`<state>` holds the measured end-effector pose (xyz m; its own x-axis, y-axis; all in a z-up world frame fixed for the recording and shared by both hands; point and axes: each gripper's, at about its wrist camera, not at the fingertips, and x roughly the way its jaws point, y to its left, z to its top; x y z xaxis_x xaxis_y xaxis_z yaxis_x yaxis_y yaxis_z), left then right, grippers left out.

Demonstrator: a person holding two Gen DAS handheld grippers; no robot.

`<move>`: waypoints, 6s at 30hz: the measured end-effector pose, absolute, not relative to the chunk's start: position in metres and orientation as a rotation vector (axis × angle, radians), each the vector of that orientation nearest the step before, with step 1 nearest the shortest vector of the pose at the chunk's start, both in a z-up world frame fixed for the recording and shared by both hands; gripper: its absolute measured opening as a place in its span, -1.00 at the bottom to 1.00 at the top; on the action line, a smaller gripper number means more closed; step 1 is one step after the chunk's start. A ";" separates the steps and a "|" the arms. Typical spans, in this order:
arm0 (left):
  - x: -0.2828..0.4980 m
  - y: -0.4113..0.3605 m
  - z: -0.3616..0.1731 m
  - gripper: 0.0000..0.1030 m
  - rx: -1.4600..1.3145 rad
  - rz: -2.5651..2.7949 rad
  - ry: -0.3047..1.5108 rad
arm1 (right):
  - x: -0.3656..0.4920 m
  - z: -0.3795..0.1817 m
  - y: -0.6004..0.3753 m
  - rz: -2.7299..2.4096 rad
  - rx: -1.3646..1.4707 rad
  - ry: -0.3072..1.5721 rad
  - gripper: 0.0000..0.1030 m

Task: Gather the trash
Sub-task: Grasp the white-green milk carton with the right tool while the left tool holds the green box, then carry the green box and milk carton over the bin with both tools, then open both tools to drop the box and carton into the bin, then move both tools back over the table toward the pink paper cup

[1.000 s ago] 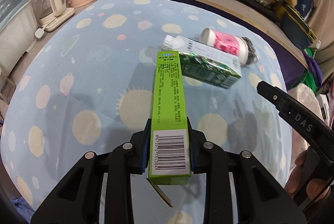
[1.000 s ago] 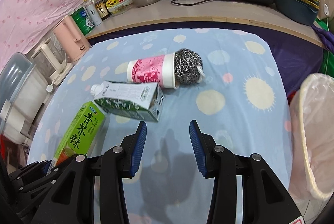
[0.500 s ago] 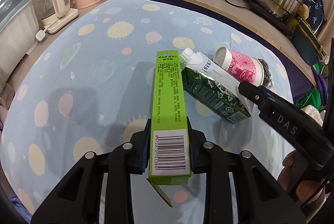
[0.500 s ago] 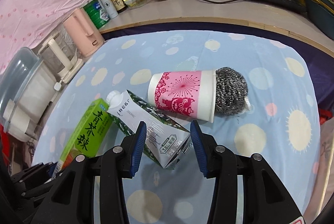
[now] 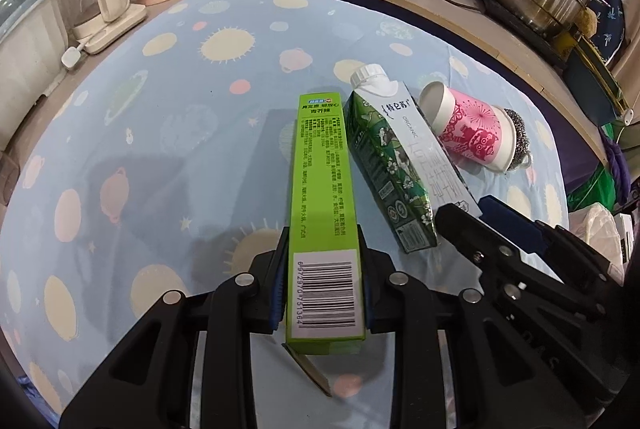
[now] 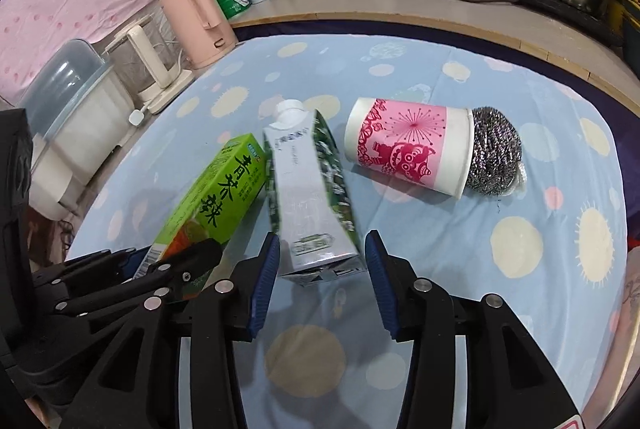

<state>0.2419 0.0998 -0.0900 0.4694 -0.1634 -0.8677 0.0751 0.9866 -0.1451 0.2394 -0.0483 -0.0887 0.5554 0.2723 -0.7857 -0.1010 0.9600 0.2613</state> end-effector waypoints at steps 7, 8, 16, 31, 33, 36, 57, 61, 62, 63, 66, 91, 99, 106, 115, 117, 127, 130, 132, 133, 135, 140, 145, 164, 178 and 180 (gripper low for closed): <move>0.241 0.114 -0.089 -0.47 -0.111 -0.122 1.067 | 0.248 -0.091 -0.037 0.221 0.167 0.967 0.03; 0.241 0.117 -0.088 -0.47 -0.117 -0.119 1.067 | 0.249 -0.092 -0.034 0.224 0.157 0.971 0.04; 0.235 0.123 -0.090 -0.47 -0.119 -0.107 1.070 | 0.252 -0.105 -0.023 0.210 0.136 0.983 0.02; 0.206 0.119 -0.054 -0.47 -0.127 -0.146 1.004 | 0.209 -0.053 -0.037 0.227 0.179 0.849 -0.04; 0.200 0.116 -0.046 -0.47 -0.123 -0.155 0.992 | 0.201 -0.046 -0.041 0.224 0.187 0.831 -0.05; 0.190 0.109 -0.035 -0.47 -0.115 -0.176 0.971 | 0.190 -0.035 -0.047 0.216 0.200 0.806 -0.06; 0.123 -0.017 0.011 -0.47 0.041 -0.459 0.884 | 0.063 0.017 -0.202 -0.113 0.350 0.593 -0.06; 0.113 -0.052 0.009 -0.47 0.069 -0.537 0.903 | 0.035 0.017 -0.243 -0.216 0.395 0.568 -0.06; 0.111 -0.059 0.008 -0.47 0.077 -0.552 0.904 | 0.027 0.016 -0.255 -0.245 0.408 0.562 -0.06; 0.108 -0.067 0.008 -0.47 0.086 -0.570 0.905 | 0.020 0.015 -0.264 -0.267 0.416 0.558 -0.06; 0.098 -0.090 0.006 -0.47 0.110 -0.625 0.907 | 0.002 0.009 -0.285 -0.325 0.439 0.549 -0.06; 0.082 -0.221 -0.035 -0.47 0.297 -0.765 0.973 | -0.030 -0.041 -0.357 -0.478 0.547 0.585 -0.06; 0.086 -0.232 -0.047 -0.47 0.322 -0.745 0.993 | -0.023 -0.050 -0.364 -0.479 0.573 0.600 -0.06; 0.088 -0.235 -0.052 -0.41 0.330 -0.719 0.985 | -0.019 -0.053 -0.366 -0.479 0.582 0.610 -0.05; 0.092 -0.231 -0.052 0.09 0.320 -0.682 0.967 | -0.021 -0.053 -0.367 -0.482 0.596 0.597 0.03; 0.093 -0.230 -0.052 0.09 0.317 -0.679 0.971 | -0.021 -0.050 -0.366 -0.481 0.592 0.593 0.03; 0.094 -0.224 -0.048 0.16 0.309 -0.672 0.960 | -0.019 -0.041 -0.361 -0.470 0.580 0.585 0.03; 0.094 -0.220 -0.048 0.17 0.303 -0.665 0.961 | -0.017 -0.040 -0.358 -0.468 0.578 0.587 0.03; 0.095 -0.218 -0.048 0.18 0.297 -0.658 0.963 | -0.017 -0.040 -0.356 -0.466 0.574 0.589 0.03; 0.096 -0.216 -0.048 0.20 0.291 -0.654 0.965 | -0.016 -0.039 -0.355 -0.464 0.572 0.589 0.03; 0.098 -0.211 -0.047 0.25 0.281 -0.646 0.964 | -0.014 -0.038 -0.353 -0.460 0.567 0.591 0.03; 0.105 -0.197 -0.046 0.36 0.254 -0.616 0.959 | -0.007 -0.035 -0.342 -0.439 0.549 0.598 0.03; 0.115 -0.177 -0.045 0.41 0.225 -0.576 0.962 | 0.007 -0.033 -0.325 -0.406 0.523 0.614 0.03; 0.173 -0.051 -0.053 0.63 0.039 -0.346 0.995 | 0.091 -0.037 -0.225 -0.222 0.402 0.713 0.03; 0.224 0.031 -0.075 0.65 -0.088 -0.199 1.045 | 0.175 -0.056 -0.164 -0.095 0.354 0.792 0.03; 0.232 0.040 -0.077 0.65 -0.106 -0.184 1.047 | 0.188 -0.059 -0.160 -0.089 0.349 0.799 0.03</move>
